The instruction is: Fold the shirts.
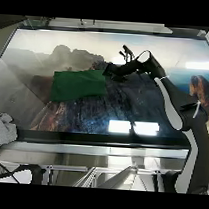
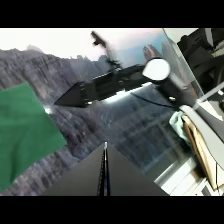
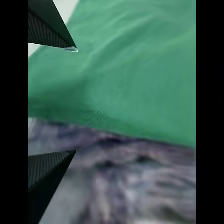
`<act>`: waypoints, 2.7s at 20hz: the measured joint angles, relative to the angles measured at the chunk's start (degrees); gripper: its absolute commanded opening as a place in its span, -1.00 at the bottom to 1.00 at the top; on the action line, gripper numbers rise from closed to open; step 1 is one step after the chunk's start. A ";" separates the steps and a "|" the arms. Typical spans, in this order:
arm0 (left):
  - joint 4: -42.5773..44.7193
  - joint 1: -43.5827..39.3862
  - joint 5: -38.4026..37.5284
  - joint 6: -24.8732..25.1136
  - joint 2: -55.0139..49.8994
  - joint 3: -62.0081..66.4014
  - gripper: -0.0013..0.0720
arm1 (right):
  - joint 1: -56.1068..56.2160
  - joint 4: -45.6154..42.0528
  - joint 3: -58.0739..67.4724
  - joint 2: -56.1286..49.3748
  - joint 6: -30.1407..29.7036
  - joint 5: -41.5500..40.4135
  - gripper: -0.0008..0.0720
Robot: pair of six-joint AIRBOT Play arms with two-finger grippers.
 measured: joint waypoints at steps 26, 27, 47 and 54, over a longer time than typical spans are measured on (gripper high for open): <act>0.00 -0.20 -7.50 5.81 -0.04 0.00 -0.96 | 1.03 4.57 1.09 -2.45 -2.05 5.20 0.95; 0.00 -0.20 -7.52 5.95 -0.04 0.00 -0.96 | 0.83 3.41 1.09 -2.19 -1.73 5.09 0.95; -0.02 -0.20 -7.87 6.40 -0.07 0.00 -0.96 | 3.39 19.21 0.96 -1.95 -8.96 -0.85 -0.89; -0.02 -0.22 -7.89 6.38 -0.07 0.00 -0.96 | -15.74 -4.46 1.03 22.60 5.31 5.97 -0.89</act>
